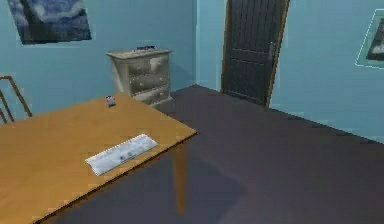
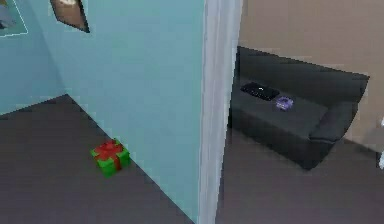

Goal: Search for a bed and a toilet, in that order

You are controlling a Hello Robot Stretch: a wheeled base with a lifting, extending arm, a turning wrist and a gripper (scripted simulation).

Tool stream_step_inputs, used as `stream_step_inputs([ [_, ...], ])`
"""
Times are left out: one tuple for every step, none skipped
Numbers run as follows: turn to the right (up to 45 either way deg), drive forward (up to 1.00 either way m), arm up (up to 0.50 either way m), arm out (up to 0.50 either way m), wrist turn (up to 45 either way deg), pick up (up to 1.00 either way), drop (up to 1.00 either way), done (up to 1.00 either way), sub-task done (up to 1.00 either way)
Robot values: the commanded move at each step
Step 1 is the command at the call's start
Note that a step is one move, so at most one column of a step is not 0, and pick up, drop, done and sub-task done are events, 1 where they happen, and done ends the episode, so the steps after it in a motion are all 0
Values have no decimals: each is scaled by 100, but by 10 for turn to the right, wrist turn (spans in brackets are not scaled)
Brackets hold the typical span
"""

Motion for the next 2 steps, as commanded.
stream_step_inputs([
  [270, 0, 0, 0, 0, 0, 0, 0, 0],
  [0, 100, 0, 0, 0, 0, 0, 0, 0],
])
